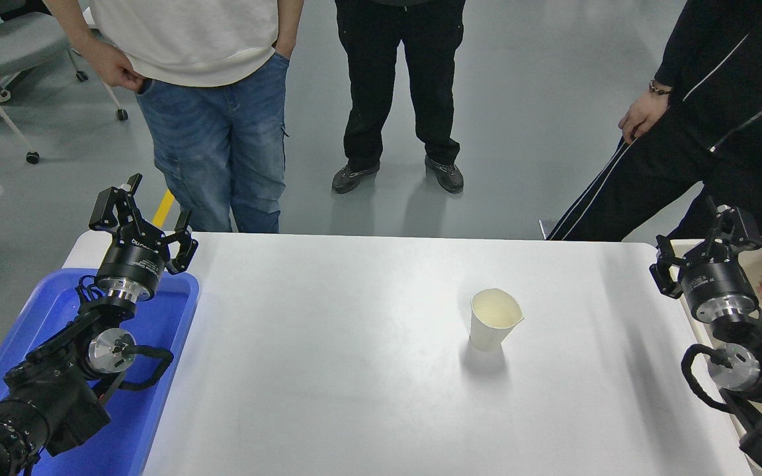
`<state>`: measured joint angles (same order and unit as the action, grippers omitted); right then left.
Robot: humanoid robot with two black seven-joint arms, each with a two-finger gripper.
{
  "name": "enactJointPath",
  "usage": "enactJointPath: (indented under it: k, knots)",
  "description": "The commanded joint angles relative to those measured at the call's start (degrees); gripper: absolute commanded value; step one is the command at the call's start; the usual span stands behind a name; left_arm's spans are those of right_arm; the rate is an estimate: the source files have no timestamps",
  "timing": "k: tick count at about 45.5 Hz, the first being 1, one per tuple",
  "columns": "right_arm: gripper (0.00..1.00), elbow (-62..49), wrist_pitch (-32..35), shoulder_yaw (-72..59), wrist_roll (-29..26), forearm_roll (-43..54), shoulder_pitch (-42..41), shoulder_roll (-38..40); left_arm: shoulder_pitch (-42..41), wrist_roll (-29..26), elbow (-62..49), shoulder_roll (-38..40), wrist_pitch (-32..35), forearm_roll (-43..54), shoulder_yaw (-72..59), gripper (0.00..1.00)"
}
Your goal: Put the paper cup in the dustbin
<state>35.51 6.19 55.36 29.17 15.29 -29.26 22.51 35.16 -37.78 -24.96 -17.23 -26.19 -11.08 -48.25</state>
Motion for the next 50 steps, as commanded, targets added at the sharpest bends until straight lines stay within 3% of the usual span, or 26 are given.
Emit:
enactJointPath:
  k: [1, 50]
  knots:
    - [0.99, 0.0, 0.0, 0.0, 0.0, 0.0, 0.0, -0.1, 0.0, 0.0, 0.0, 0.0, 0.0, 0.0, 0.0, 1.0]
    - [1.0, -0.1, -0.6, -0.2, -0.1, -1.0, 1.0, 0.1, 0.0, 0.1, 0.0, 0.0, 0.0, 0.0, 0.1, 1.0]
